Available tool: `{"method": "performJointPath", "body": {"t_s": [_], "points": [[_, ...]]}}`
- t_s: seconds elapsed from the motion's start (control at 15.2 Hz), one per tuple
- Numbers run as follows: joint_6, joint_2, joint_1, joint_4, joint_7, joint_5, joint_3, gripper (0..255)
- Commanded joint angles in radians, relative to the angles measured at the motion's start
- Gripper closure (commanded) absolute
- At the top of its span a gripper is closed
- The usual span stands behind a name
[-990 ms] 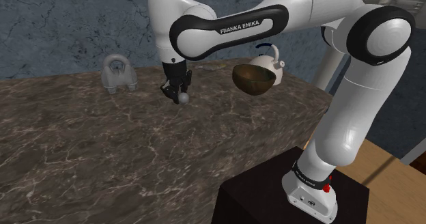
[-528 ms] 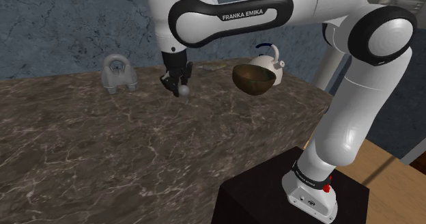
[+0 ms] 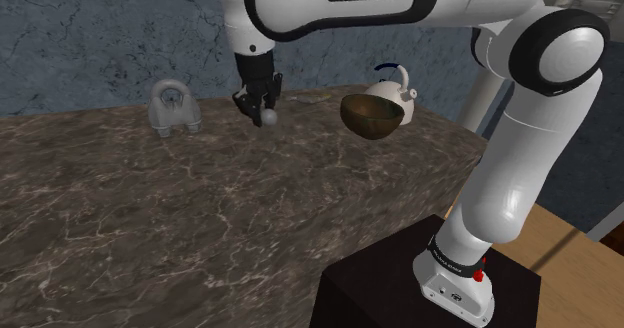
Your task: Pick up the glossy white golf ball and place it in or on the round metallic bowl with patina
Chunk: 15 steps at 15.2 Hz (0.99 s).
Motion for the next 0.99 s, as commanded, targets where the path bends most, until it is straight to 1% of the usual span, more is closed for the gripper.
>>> {"method": "performJointPath", "body": {"t_s": [0.0,0.46,0.92], "points": [[-0.026,0.004,0.001,0.029,-0.004,-0.002,0.000,255],[-0.128,0.028,0.010,0.152,-0.011,-0.013,0.005,255],[-0.239,0.070,0.027,0.299,-0.015,-0.035,0.012,255]]}}
